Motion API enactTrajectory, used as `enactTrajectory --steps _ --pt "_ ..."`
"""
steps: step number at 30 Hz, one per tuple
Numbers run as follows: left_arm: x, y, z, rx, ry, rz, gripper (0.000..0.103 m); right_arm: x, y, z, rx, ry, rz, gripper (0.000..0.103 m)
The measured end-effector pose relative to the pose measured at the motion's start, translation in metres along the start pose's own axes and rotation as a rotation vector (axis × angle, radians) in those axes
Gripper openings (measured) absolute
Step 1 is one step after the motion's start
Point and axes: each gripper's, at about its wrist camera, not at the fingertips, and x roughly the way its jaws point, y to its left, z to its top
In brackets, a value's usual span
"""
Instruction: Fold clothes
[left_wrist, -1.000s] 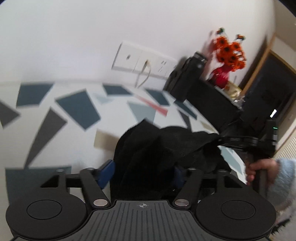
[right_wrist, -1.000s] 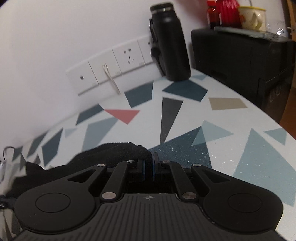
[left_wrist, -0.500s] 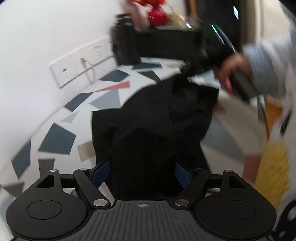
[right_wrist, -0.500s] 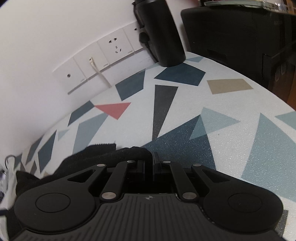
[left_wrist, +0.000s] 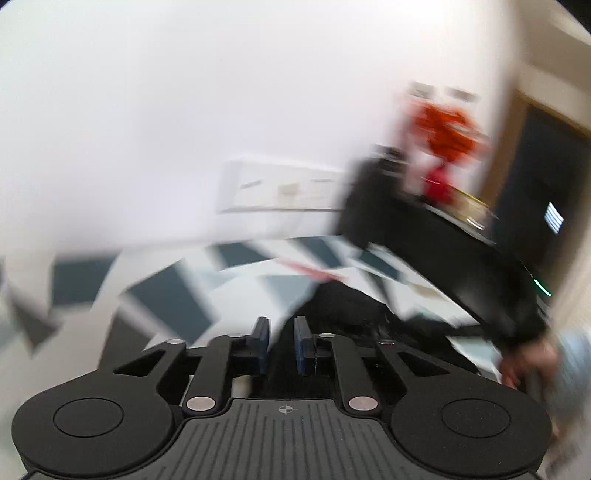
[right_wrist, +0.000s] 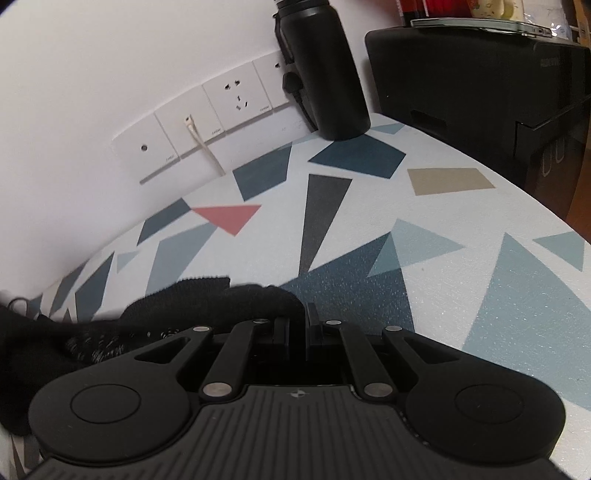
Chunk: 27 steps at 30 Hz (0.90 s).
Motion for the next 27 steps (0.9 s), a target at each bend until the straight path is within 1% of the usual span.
enactTrajectory --steps 1,2,3,4,5,6,7,10,12,14,15,17,18,19,20,22,23,27 --pt "0.004 0.007 0.001 -0.054 0.005 0.003 0.028 0.000 0.000 -0.001 -0.002 0.003 0.000 0.008" --pt "0.009 0.007 -0.001 -0.060 0.025 -0.005 0.031 0.000 0.001 -0.001 -0.004 0.006 0.000 0.008" --pt "0.011 0.005 -0.003 -0.048 0.035 -0.021 0.038 -0.001 0.001 -0.002 -0.006 0.009 0.000 0.008" --pt "0.013 0.000 -0.004 -0.025 0.037 -0.031 0.049 -0.001 0.002 -0.002 -0.009 0.012 -0.001 0.008" --pt "0.013 -0.006 -0.004 0.009 0.030 -0.031 0.056 -0.001 0.002 -0.003 -0.011 0.015 -0.001 0.008" --pt "0.012 -0.012 -0.003 0.041 0.018 -0.024 0.070 -0.001 0.003 -0.004 -0.013 0.018 -0.001 0.008" --pt "0.011 -0.017 -0.002 0.066 0.007 -0.021 0.078 -0.002 0.003 -0.004 -0.015 0.021 -0.001 0.008" --pt "0.008 -0.031 0.003 0.111 -0.023 -0.030 0.082 -0.002 0.004 -0.006 -0.021 0.031 -0.002 0.008" --pt "0.011 -0.039 0.007 0.118 -0.021 -0.052 0.084 -0.003 0.005 -0.007 -0.022 0.034 -0.001 0.008" --pt "0.016 -0.044 0.009 0.147 0.002 -0.056 0.084 -0.003 0.004 -0.007 -0.021 0.036 0.006 0.008" --pt "0.019 -0.046 0.009 0.160 0.019 -0.054 0.079 -0.003 0.004 -0.007 -0.021 0.037 0.008 0.008" --pt "0.027 -0.048 0.009 0.182 0.063 -0.045 0.048 -0.004 0.004 -0.008 -0.022 0.039 0.011 0.008" --pt "0.031 -0.048 0.009 0.179 0.082 -0.037 0.019 -0.004 0.003 -0.008 -0.022 0.040 0.012 0.008" --pt "0.032 -0.046 0.010 0.156 0.088 -0.028 0.010 -0.003 0.003 -0.009 -0.023 0.043 0.013 0.008" --pt "0.033 -0.043 0.011 0.127 0.085 -0.021 0.010 -0.003 0.003 -0.009 -0.023 0.045 0.014 0.008" --pt "0.032 -0.038 0.012 0.077 0.073 -0.016 0.005 -0.003 0.002 -0.009 -0.022 0.049 0.013 0.008" --pt "0.032 -0.036 0.013 0.059 0.074 -0.012 0.005 -0.002 0.003 -0.009 -0.021 0.052 0.013 0.008" --pt "0.021 -0.029 0.010 0.013 0.090 -0.015 0.004 -0.005 0.004 -0.006 -0.019 0.050 0.018 0.008"
